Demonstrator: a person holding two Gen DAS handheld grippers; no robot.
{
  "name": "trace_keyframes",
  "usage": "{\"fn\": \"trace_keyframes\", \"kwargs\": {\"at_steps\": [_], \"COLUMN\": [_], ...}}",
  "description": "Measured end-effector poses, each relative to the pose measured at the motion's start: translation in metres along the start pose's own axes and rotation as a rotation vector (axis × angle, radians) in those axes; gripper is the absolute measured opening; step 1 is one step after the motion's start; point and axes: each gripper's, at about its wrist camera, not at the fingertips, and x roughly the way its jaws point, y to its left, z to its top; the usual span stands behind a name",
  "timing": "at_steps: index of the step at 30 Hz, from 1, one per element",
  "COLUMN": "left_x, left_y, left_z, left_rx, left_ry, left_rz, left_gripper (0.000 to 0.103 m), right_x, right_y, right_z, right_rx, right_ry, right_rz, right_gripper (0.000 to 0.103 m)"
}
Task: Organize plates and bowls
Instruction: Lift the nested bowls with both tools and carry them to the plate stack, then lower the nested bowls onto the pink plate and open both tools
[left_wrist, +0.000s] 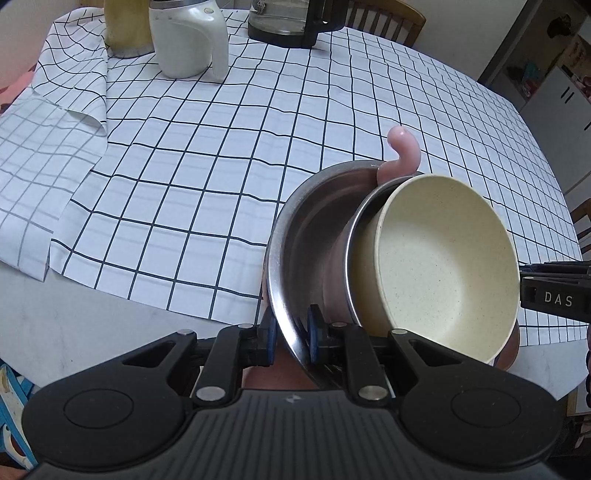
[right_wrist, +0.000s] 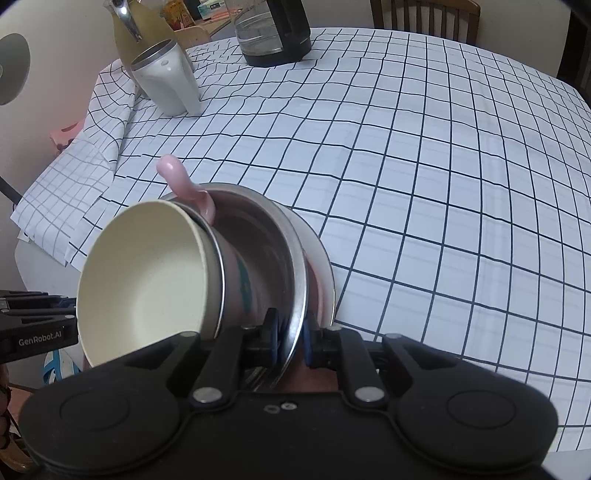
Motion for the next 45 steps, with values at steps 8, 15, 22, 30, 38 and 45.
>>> {"fn": "trace_keyframes", "kwargs": {"at_steps": [8,15,22,30,38,45], "left_x": [-0.008,-0.030,-0.049,-0.074,-0.109,-0.130], "left_y": [-0.003,-0.008,-0.014,-0.024,-0.051,-0.069], "left_z": [-0.002,-0.005,-0.012,-0.024,-0.043,-0.064], "left_rx": [0.016,0.033,0.050,0.049,0.078,0.121], "left_ry": [-0.034,-0.097,-0.155,-0.220,-0.329,-0.427], "left_rz": [0.024,0.052,0.087,0.057,-0.038,-0.115], "left_gripper": [0.016,0.032,0.042,0.060,0.075,0.081], "right_x": [-0.007,-0.027,-0.059,-0.087,-0.118,-0.146], "right_y": [-0.002,-0.003,-0.003,0.001,0.005,0.008], "right_z": [0.000,-0.008,-0.017,-0.030,-0.048,-0.067], "right_rx": [0.003,-0.014,-0.043,-0.078,-0.102,-0.101], "right_ry": [-0.028,-0.076,-0.155,-0.237,-0.329,-0.429], "right_rz": [-0.033,-0.041,-0.019,-0.001,0.029,0.044], "right_gripper": [0.034,0.050,0.062,0.070,0.084,0.098]}}
